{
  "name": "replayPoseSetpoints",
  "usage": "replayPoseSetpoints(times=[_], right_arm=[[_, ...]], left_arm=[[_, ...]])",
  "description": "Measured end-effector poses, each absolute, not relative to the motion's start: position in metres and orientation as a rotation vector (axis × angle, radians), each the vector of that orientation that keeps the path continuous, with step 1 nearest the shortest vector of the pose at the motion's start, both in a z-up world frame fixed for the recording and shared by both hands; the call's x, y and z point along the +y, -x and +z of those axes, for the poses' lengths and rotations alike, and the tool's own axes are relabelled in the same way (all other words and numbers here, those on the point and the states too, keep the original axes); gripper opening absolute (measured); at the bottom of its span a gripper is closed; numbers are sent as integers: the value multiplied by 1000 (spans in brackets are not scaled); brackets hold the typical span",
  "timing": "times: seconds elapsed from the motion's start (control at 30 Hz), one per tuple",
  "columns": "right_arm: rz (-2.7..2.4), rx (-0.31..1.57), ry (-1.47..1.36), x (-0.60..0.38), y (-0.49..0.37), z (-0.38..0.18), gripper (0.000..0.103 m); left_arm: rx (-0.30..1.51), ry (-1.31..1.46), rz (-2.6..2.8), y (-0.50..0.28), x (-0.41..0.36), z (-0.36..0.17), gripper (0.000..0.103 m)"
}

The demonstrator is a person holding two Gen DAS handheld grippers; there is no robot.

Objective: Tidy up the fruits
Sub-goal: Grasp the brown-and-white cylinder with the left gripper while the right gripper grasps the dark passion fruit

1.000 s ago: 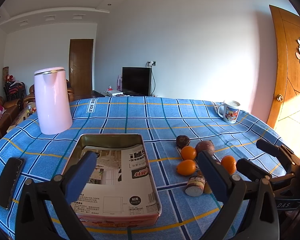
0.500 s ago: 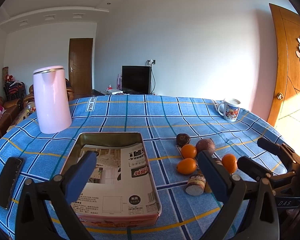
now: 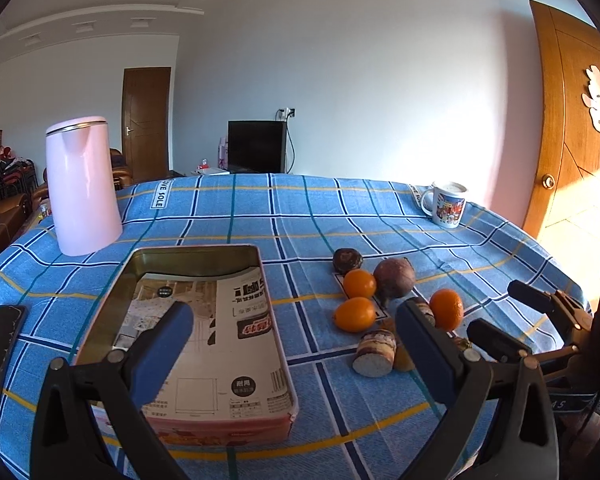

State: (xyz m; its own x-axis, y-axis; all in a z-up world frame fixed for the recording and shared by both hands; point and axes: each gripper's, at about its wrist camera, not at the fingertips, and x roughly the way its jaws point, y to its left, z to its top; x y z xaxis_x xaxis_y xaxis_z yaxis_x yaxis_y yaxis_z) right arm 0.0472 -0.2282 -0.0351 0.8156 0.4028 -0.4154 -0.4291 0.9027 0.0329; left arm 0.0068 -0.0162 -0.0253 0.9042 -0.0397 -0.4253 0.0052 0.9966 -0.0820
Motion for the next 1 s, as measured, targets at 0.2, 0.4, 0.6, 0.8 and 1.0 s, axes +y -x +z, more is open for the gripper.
replayPoseSetpoints(times=[0.2, 0.4, 0.6, 0.8, 1.0], right_arm=[[444, 506, 54, -244, -51, -64, 100], [505, 535, 43, -242, -54, -71, 82], [551, 589, 28, -239, -62, -81, 57], [559, 599, 38, -236, -63, -84, 54], [566, 597, 37, -237, -61, -84, 52]], left_arm=[[487, 18, -95, -15, -46, -41, 88], [530, -30, -156, -26, -69, -51, 76], [591, -22, -208, -40, -75, -62, 56], [597, -45, -207, -46, -82, -64, 56], [604, -87, -189, -55, -85, -66, 60]])
